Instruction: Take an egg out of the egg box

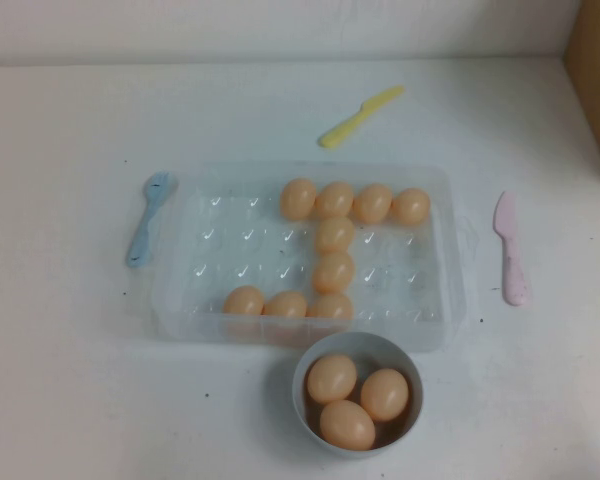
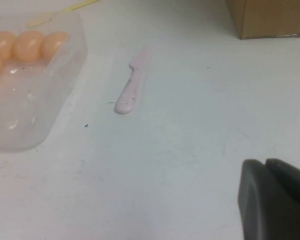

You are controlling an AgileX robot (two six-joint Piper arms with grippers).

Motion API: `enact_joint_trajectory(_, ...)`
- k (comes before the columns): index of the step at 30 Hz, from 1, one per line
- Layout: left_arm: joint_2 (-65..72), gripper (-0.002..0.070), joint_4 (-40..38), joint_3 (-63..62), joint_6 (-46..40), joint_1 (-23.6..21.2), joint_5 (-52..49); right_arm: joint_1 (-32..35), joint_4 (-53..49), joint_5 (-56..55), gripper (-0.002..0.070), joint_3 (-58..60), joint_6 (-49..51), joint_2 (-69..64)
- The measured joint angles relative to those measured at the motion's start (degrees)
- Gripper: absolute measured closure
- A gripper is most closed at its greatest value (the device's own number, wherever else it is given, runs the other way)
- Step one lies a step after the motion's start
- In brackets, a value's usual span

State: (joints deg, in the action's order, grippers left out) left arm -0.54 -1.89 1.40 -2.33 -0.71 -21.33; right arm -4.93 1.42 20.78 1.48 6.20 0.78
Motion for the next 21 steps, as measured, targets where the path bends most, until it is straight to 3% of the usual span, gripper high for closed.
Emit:
enact_joint_trajectory(7, 0.0, 0.068, 0.0, 0.0, 0.0, 0.0, 0.0, 0.0, 8.9, -0.4, 0.0694, 0.0, 0.0, 0.0)
enact_joint_trajectory(10, 0.0, 0.068, 0.0, 0.0, 0.0, 0.0, 0.0, 0.0, 20.6, -3.4, 0.0694, 0.0, 0.0, 0.0)
enact_joint_trajectory(15, 0.0, 0.068, 0.0, 0.0, 0.0, 0.0, 0.0, 0.0, 51.0, -7.8, 0.0694, 0.0, 0.0, 0.0)
enact_joint_trajectory(17, 0.0, 0.0679, 0.0, 0.0, 0.0, 0.0, 0.0, 0.0, 56.5, -8.6, 0.0694, 0.0, -0.1, 0.0)
enact_joint_trajectory(21, 0.0, 0.0679, 0.0, 0.0, 0.0, 0.0, 0.0, 0.0, 57.5, -9.6, 0.0694, 0.0, -6.2, 0.0)
